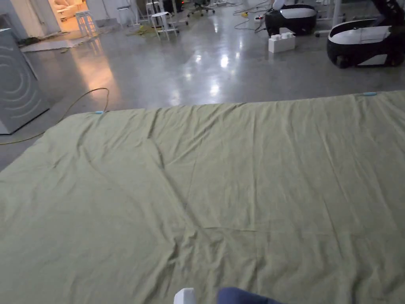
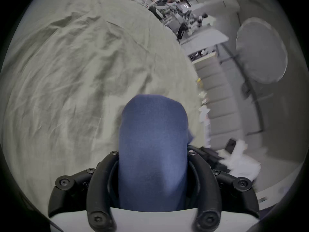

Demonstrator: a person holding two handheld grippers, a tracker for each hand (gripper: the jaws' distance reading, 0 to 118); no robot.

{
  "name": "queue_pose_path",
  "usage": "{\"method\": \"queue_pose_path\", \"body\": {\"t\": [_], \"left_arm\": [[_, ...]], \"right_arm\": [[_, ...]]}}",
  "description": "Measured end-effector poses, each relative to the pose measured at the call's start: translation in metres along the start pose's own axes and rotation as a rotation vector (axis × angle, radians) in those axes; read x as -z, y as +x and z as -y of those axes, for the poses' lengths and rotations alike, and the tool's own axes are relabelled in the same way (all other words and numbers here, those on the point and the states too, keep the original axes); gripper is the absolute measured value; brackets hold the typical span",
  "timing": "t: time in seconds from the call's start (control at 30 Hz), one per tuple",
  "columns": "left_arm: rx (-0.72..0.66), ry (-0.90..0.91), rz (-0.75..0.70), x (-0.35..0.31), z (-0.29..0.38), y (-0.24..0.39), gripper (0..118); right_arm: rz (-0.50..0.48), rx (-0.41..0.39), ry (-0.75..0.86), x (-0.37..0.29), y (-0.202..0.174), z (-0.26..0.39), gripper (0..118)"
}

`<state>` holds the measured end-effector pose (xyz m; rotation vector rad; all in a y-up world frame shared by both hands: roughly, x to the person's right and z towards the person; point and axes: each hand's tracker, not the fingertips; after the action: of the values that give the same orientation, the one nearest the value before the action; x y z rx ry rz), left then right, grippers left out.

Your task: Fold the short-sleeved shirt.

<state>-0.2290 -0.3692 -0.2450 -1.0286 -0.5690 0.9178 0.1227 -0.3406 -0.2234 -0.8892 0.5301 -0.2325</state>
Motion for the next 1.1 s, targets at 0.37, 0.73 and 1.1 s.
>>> {"method": "queue_pose_path", "body": {"t": [0.37, 0.73, 1.1], "left_arm": [[0.034, 0.139, -0.579, -0.261, -0.121, -0.070, 53], [-0.074, 0.378, -1.020, -0.290, -0.171, -0.105, 82], [0.680, 0.738, -0.760, -0.277, -0.073, 0.137, 82]], "right_arm": [[-0.022, 0.096, -0.004, -0.034, 0.008, 0.017, 0], [0.052, 0.132, -0.049, -0.048, 0.027, 0.040, 0], [0.151, 0.009, 0.250, -0.094, 0.022, -0.019, 0]]}}
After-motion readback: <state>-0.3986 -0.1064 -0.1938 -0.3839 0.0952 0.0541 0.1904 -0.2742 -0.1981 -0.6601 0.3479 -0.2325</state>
